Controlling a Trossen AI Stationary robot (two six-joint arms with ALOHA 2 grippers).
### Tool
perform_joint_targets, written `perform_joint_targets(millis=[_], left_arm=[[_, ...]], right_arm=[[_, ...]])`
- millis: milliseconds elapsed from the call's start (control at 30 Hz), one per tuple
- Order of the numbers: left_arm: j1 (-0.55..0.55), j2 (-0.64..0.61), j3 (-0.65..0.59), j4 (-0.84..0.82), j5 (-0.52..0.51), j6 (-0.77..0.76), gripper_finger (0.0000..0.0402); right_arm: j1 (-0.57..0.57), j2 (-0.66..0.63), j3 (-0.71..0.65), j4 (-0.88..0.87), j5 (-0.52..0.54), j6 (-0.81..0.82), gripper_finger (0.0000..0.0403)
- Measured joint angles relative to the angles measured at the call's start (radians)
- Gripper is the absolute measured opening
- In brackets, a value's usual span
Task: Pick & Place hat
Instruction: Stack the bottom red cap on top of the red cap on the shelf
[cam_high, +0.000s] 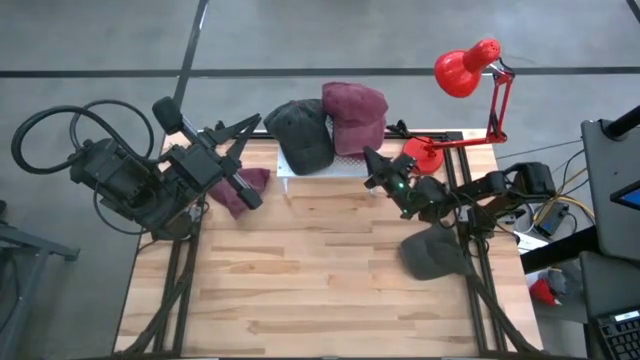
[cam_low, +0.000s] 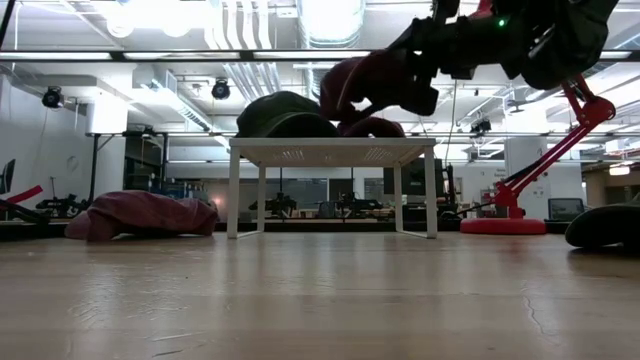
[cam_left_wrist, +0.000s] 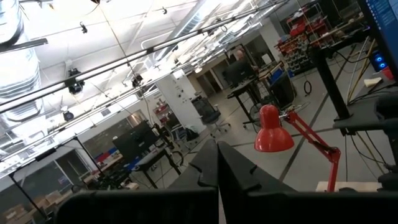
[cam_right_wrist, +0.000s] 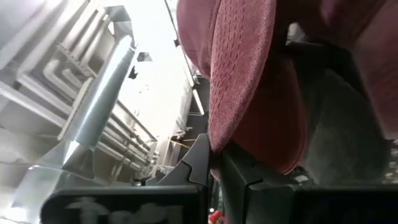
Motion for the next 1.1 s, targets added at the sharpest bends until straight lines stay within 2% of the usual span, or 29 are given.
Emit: perform_joint_targets(millis=[600, 700, 933, 1100], left_arm=[[0.0, 0.0, 0.0, 0.0, -0.002, -0.028, 0.0], [0.0, 0.0, 0.0, 0.0, -0.002, -0.032, 0.0], [0.0, 0.0, 0.0, 0.0, -0.003, -0.032, 0.0], [0.0, -0.001, -0.007, 0.0, -0.004, -0.032, 0.0]], right_arm=[[-0.039, 0.002, -0.001, -0.02, -0.003, -0.01, 0.0016], [-0.038, 0.002, -0.001, -0.02, -0.003, -0.025, 0.0032], [-0.038, 0.001, -0.001, -0.064, -0.005, 0.004, 0.0096], [-0.038, 0.001, -0.001, -0.131, -0.05, 0.041, 0.0138]])
